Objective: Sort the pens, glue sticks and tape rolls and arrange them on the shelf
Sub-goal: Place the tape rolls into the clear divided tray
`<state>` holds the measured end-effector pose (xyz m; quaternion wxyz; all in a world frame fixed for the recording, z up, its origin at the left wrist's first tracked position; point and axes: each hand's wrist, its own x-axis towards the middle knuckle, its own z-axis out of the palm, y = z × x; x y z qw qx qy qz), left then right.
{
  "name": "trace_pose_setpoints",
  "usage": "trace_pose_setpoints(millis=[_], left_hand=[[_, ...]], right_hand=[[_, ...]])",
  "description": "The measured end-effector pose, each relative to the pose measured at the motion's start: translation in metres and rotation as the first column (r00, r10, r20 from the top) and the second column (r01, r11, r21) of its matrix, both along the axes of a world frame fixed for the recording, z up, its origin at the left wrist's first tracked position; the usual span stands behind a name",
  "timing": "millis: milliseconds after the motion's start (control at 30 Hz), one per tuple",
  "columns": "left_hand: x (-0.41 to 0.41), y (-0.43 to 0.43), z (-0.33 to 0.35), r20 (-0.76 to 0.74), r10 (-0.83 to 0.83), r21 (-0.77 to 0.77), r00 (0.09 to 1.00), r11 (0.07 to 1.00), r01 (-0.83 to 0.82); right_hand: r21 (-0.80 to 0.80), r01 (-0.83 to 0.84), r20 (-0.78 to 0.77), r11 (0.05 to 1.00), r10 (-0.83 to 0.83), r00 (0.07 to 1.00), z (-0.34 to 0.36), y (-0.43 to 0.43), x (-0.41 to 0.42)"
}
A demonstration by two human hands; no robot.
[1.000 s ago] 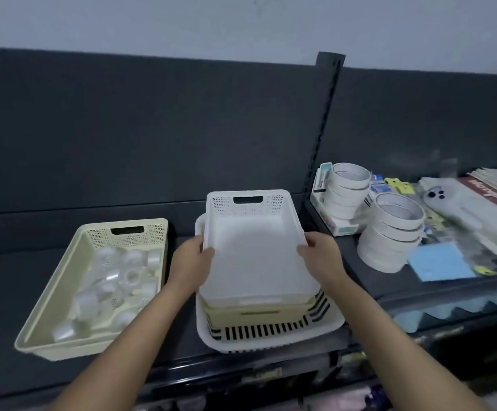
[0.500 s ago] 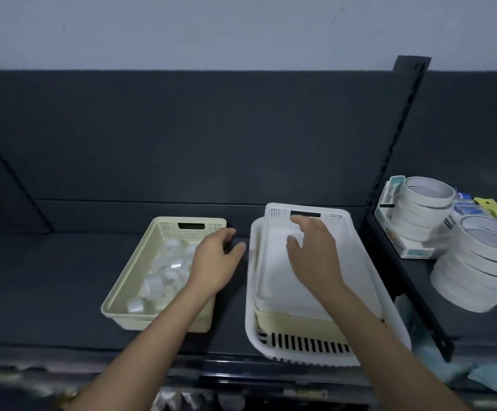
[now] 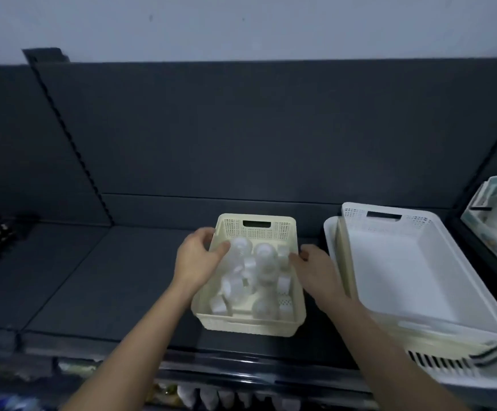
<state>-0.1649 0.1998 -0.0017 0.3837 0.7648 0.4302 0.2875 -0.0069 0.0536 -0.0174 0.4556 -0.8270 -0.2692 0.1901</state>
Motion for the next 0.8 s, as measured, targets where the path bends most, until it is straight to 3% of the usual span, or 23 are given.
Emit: trace_pose_setpoints(millis=[100,233,333,600,800], left_hand=[[-0.008,0.021,-0.016,-0.025,-0.041,-0.104,0.999,0.994,0.038],[-0.009,0.03,-0.041,-0.092,-0.243,-0.291,0.966,0.934,0.207],[-0.008,0.034,-0.048,-0.006,-0.295,-0.375,0.955,0.886,0.271],[-0.017,0.029,-0.051,0.33,-0.146,-0.574,0.932,0.753,0.322],[-0.049,0.023,-0.039,0.366,-0.004,-0.584,0.931,0.778,0.233]], right_hand=[[0.03,0.07,-0.114,0.997,-0.066,0.991,-0.017,0.007,-0.002],[0.106,0.113,-0.272,0.988,-0.081,0.959,-0.03,0.008,-0.012],[0.153,0.165,-0.364,0.974,-0.099,0.926,-0.028,0.01,-0.014],[0.245,0.218,-0.483,0.945,-0.076,0.872,-0.029,0.01,-0.024],[0.313,0.125,-0.461,0.941,0.036,0.887,-0.015,0.017,-0.045]])
